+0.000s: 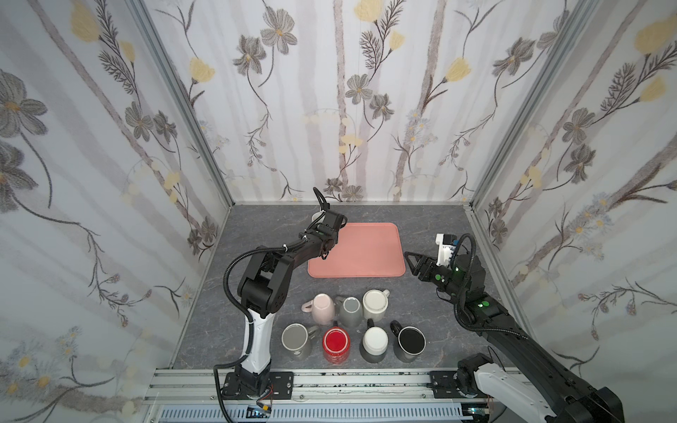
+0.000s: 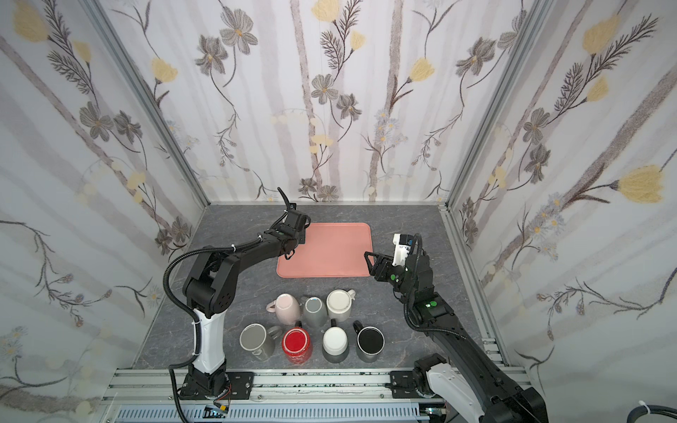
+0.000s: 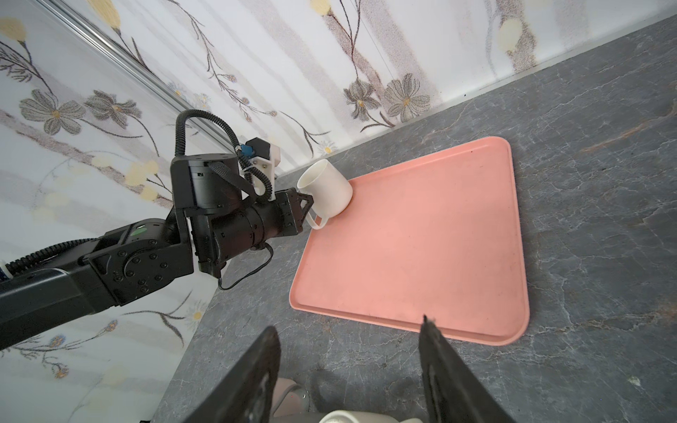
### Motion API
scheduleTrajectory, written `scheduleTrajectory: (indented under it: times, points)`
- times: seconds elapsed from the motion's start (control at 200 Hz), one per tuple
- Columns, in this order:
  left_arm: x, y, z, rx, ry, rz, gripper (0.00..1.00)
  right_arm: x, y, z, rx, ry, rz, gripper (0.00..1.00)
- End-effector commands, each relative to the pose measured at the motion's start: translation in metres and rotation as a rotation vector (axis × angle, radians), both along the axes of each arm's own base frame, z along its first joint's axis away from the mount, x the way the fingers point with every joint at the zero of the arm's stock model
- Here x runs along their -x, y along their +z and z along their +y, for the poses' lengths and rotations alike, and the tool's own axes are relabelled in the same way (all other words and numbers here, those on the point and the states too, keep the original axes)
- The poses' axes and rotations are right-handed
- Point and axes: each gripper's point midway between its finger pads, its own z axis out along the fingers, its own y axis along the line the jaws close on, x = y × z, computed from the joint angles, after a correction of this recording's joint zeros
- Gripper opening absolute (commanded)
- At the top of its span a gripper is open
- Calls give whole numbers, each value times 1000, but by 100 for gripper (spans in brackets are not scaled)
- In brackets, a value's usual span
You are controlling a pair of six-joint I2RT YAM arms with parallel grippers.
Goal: Turn the mug right side up
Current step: 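Lower the white mug onto the tray with the left gripper while the right arm retracts, then open the left gripper to release the mug on the tray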
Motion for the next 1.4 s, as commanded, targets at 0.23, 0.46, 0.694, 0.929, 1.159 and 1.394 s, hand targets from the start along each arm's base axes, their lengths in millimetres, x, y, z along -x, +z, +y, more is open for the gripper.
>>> scheduleTrajectory:
  times: [0.23,0.46,0.694,0.929,1.159,1.394]
  points:
    - [10,-1,7,83,38,-8,40,0,1,2,-1,15,2,66]
    - [18,47,0,219,28,-84,57,1,-9,5,41,42,37,71]
    - [59,120,-16,510,-62,-195,78,12,-44,14,139,131,148,74]
    - [115,149,-10,691,-126,-247,100,43,-82,25,285,221,271,77]
    - [156,150,10,750,-126,-273,100,84,-104,23,411,260,410,79]
    - [172,133,15,767,-119,-247,100,110,-112,15,517,263,523,76]
